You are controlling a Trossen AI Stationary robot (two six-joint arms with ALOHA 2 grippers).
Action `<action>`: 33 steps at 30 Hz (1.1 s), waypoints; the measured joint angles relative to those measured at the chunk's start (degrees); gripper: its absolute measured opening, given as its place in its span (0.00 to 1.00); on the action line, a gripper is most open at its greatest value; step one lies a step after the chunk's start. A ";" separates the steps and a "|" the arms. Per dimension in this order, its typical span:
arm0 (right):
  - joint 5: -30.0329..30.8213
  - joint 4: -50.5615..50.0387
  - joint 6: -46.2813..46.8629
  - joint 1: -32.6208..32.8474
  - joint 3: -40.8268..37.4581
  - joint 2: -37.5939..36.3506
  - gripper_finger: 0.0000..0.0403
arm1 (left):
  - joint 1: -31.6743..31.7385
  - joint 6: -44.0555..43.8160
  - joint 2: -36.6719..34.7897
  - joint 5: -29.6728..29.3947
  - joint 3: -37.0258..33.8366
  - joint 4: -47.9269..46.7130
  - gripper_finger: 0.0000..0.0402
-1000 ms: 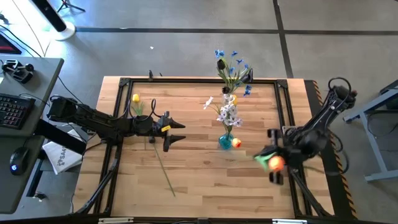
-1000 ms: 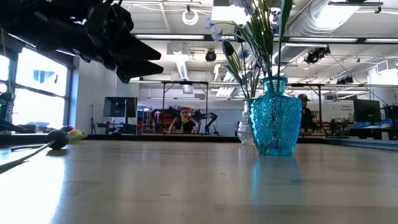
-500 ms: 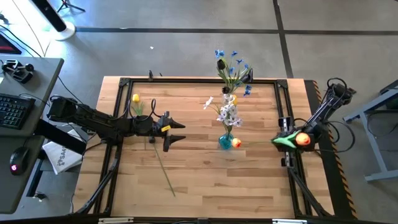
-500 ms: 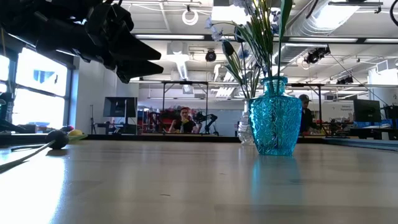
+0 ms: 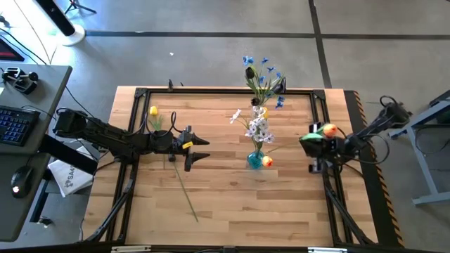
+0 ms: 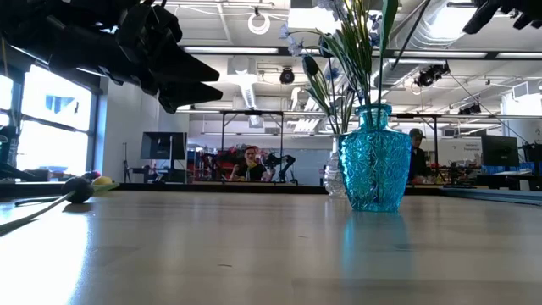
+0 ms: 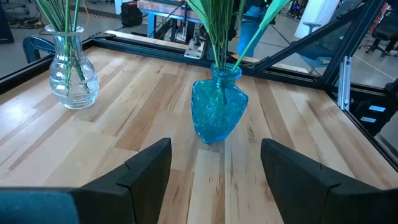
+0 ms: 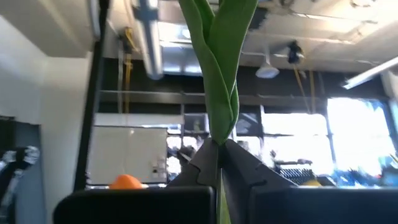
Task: Sort flowers into vase by color
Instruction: Put the orange tulip into the blue flower vase
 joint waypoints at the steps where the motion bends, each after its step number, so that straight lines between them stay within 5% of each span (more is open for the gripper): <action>1: 0.02 -0.32 1.50 -1.41 0.00 0.66 0.00 | 0.00 0.02 0.00 0.00 0.00 0.01 0.59; 12: -4.61 -1.82 18.02 -12.44 0.09 9.48 0.00 | 0.00 0.04 0.00 0.00 0.00 0.01 0.59; 25: -4.83 -1.88 26.14 -14.52 0.27 16.31 0.00 | -0.02 0.09 0.00 -0.02 0.02 0.01 0.59; 33: -4.83 -16.92 24.65 -14.59 8.98 20.93 0.00 | 0.02 0.10 -0.01 -0.21 0.02 0.28 0.59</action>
